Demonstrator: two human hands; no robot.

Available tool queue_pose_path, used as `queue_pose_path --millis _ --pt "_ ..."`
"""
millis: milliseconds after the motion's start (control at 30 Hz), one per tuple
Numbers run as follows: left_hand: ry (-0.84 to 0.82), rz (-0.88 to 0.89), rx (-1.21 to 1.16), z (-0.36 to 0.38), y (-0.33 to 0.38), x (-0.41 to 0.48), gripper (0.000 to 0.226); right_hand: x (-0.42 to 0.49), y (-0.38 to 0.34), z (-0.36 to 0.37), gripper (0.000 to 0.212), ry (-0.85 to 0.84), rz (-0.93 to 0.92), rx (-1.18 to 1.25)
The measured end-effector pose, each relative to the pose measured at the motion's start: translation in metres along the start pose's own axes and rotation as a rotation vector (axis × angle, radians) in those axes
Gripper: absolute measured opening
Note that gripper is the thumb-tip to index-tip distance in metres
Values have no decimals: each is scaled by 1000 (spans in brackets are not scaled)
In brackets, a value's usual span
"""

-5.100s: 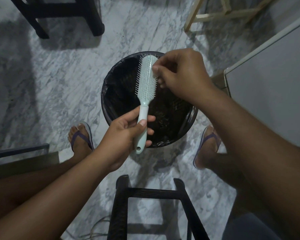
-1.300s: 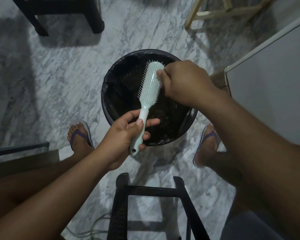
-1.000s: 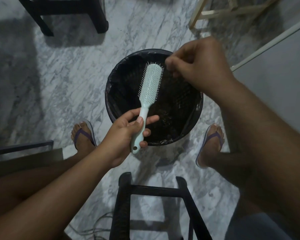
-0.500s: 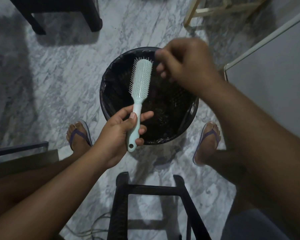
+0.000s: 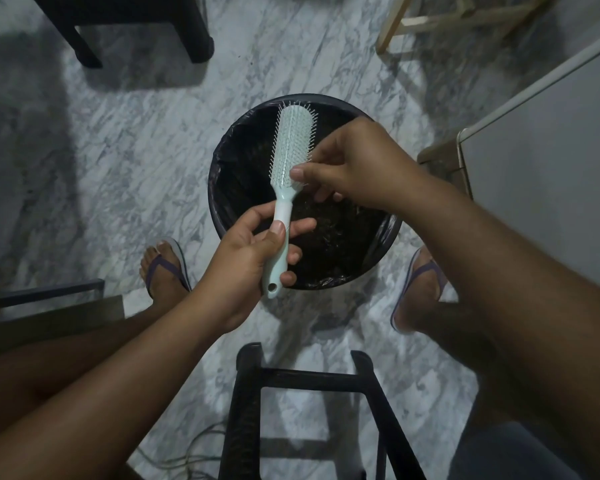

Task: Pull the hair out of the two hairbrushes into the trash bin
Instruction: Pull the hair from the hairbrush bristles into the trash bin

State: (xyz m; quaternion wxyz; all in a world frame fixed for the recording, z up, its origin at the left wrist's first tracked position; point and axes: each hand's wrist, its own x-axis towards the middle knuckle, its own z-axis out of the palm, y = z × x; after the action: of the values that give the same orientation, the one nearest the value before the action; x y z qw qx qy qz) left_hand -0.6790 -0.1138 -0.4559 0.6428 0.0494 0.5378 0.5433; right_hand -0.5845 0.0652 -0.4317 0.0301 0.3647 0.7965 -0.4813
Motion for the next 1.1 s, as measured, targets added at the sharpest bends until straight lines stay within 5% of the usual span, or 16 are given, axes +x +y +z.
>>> queue_pose_path --millis 233,467,533,600,667,867,1100 --pt "-56 -46 -98 3 6 -1 35 -2 4 -8 24 159 -189 -236" --pt "-92 -50 -165 5 12 -1 35 3 2 -15 26 539 -242 -102" --pt "-82 -51 -120 3 9 -2 35 1 -1 -18 32 467 -263 -148" --pt "-77 -39 -45 3 4 -3 35 -5 -2 -9 69 252 -237 -267" --pt "-68 -19 48 5 0 -5 33 -10 -4 7 79 139 -197 -357" --pt "-60 2 93 13 -8 -11 31 -5 -9 6 19 357 -162 -312" --pt "-199 -59 46 10 -13 -13 38 6 -3 -34 16 521 6 -62"
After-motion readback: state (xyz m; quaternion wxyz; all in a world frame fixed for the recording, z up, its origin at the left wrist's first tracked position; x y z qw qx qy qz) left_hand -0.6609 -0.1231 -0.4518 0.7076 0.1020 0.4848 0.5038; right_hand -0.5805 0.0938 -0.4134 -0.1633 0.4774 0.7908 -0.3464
